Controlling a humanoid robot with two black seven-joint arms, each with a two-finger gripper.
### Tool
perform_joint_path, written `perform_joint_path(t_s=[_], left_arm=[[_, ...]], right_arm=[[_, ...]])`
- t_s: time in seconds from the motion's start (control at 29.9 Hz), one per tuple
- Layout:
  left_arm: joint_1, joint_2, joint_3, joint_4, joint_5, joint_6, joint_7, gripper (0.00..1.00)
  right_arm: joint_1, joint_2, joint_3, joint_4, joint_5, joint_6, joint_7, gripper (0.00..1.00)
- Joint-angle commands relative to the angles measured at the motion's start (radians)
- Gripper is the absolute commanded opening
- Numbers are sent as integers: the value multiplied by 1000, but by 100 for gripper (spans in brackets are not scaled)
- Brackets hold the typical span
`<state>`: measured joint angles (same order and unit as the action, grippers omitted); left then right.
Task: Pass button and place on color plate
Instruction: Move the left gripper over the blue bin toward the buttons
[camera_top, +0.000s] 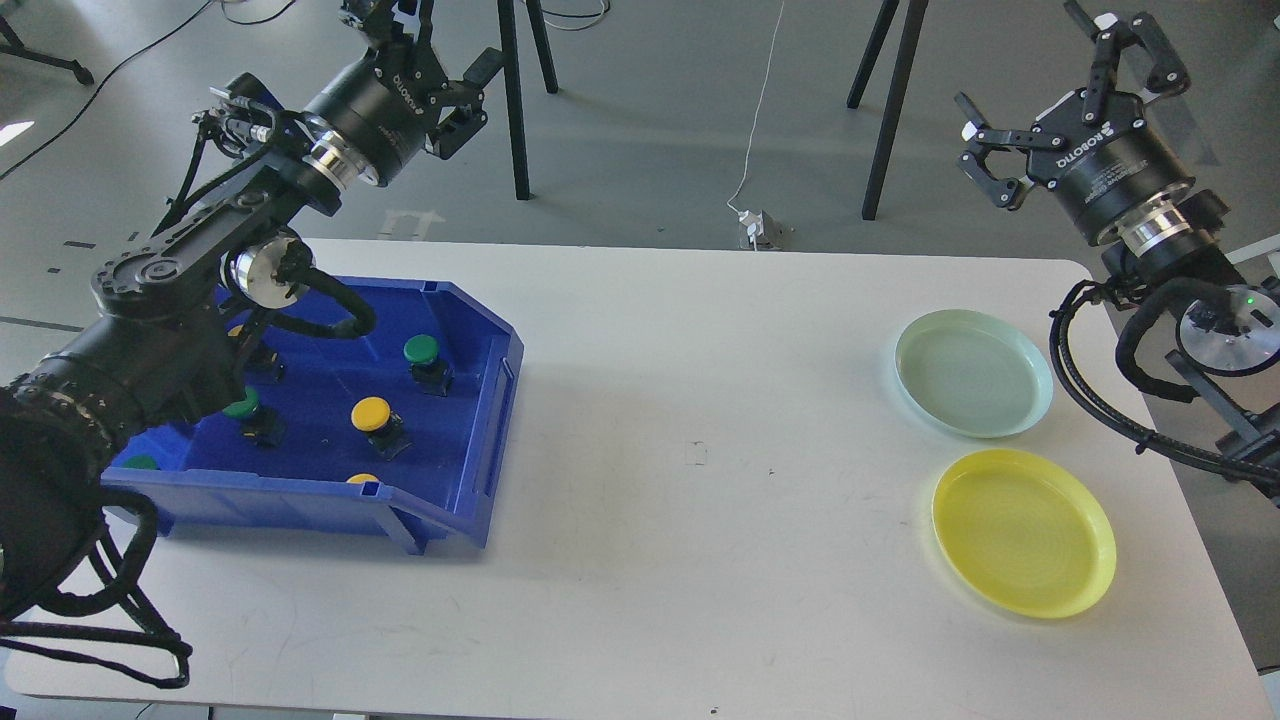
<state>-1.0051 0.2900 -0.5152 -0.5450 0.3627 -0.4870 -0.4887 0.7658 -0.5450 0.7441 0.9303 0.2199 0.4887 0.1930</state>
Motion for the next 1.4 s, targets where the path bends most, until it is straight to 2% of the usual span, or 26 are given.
perform_joint_path(t_s=[0.0, 0.27, 0.33, 0.53, 0.7, 0.77, 0.87, 0.9, 1.04, 1.14, 1.27, 1.37], left_arm=[[13, 6, -43, -1, -10, -2, 0, 100], [29, 55, -129, 28, -56, -2, 0, 100], [31, 55, -137, -2, -74, -2, 0, 100], [126, 75, -279, -238, -110, -2, 0, 100], [126, 136, -250, -487, 45, -2, 0, 100], [115, 207, -162, -588, 166, -2, 0, 100], [30, 363, 56, -697, 301, -2, 0, 100], [-5, 395, 132, -704, 338, -2, 0, 100], [-168, 504, 444, -705, 523, 94, 0, 99], [-256, 604, 624, -705, 687, 96, 0, 98], [-337, 649, 745, -698, 882, 71, 0, 98], [-342, 652, 790, -664, 956, 33, 0, 98]], right_arm=[[-5, 5, 3, -4, 1, 0, -1, 100], [0, 22, 5, 2, 1, 0, 0, 100], [1, 33, 5, 1, 1, 0, 0, 100], [-3, 36, -3, -4, -2, 0, 0, 100], [-8, 34, -9, -5, -2, 0, 0, 100], [-6, 34, -9, -7, -2, 0, 0, 100], [-6, 23, -11, -4, -2, 0, 0, 100], [-8, 20, -9, -4, -2, 0, 0, 100], [-26, 10, -6, -4, -2, 0, 2, 100], [-29, 8, -6, -7, -2, 0, 2, 100], [-29, 0, -5, -19, -2, 0, 2, 100], [-29, -1, -6, -25, -4, 0, 2, 100]])
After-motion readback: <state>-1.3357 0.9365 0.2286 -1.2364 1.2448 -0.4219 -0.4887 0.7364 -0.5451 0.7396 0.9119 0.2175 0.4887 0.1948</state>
